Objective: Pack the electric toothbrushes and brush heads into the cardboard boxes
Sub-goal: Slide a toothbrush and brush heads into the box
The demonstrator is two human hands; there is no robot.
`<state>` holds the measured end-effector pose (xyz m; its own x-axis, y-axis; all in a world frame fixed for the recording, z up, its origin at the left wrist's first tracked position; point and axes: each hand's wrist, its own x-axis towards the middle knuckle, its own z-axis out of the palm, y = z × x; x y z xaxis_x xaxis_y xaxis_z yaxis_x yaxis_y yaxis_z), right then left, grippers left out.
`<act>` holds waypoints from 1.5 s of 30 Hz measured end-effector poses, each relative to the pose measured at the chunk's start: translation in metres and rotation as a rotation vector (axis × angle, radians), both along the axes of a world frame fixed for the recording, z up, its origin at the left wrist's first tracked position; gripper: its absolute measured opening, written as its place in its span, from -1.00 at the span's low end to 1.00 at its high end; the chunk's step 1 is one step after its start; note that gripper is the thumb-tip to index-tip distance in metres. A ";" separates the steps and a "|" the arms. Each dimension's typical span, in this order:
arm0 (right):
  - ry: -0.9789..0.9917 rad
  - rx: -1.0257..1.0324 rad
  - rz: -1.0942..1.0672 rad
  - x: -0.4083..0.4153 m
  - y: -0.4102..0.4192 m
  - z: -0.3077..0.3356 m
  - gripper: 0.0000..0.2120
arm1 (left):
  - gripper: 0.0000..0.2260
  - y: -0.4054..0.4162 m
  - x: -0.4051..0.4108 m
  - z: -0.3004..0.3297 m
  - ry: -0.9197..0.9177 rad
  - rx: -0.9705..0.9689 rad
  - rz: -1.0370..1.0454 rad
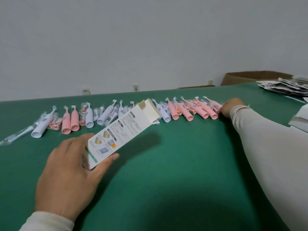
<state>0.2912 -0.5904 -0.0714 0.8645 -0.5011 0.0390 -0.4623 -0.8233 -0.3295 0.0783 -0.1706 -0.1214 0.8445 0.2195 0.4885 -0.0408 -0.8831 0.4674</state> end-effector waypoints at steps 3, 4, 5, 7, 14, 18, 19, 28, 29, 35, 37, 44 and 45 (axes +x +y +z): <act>0.028 -0.050 -0.049 -0.001 -0.005 -0.002 -0.64 | -0.35 0.000 0.001 -0.003 -0.017 0.005 0.001; 0.035 -0.067 -0.069 -0.002 -0.005 -0.001 -0.67 | -0.34 0.001 0.002 -0.003 -0.025 0.012 0.003; 0.036 -0.103 -0.085 -0.005 -0.005 -0.001 -0.70 | -0.32 0.001 0.002 -0.004 -0.035 0.017 0.005; 0.025 -0.101 -0.132 -0.006 -0.006 -0.002 -0.73 | -0.31 0.002 0.003 -0.005 -0.045 0.019 0.002; -0.346 0.263 -0.289 -0.035 -0.007 -0.013 -0.68 | -0.39 0.001 0.000 -0.001 -0.027 -0.017 -0.015; -0.275 0.191 -0.207 -0.079 0.009 -0.023 -0.65 | -0.39 -0.003 -0.007 0.007 -0.023 -0.033 -0.019; -0.227 0.160 -0.174 -0.092 0.015 -0.024 -0.66 | -0.39 -0.003 -0.009 0.008 -0.026 -0.039 -0.016; 0.073 -0.032 0.166 -0.229 0.086 -0.004 -0.70 | -0.44 -0.001 -0.025 0.011 -0.038 -0.080 -0.031; 0.102 -0.034 0.229 -0.243 0.096 -0.003 -0.67 | -0.45 0.000 -0.027 0.012 -0.051 -0.094 -0.034; 0.195 -0.075 0.648 -0.294 0.170 -0.006 -0.61 | -0.48 0.012 -0.038 0.014 -0.054 -0.193 -0.022; 0.213 -0.129 0.737 -0.289 0.190 -0.004 -0.62 | -0.52 0.016 -0.041 0.013 -0.046 -0.212 -0.030; 0.085 0.071 0.739 -0.272 0.171 0.003 -0.56 | -0.49 0.021 -0.043 0.005 -0.041 -0.224 0.013; -0.010 0.037 0.666 -0.272 0.157 0.001 -0.58 | -0.49 0.022 -0.041 0.006 -0.034 -0.235 0.007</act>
<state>0.0193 -0.4335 -0.0702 0.9894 0.1392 0.0420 0.1449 -0.9197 -0.3650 0.0372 -0.1485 -0.1153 0.8265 0.3359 0.4517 -0.0547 -0.7507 0.6584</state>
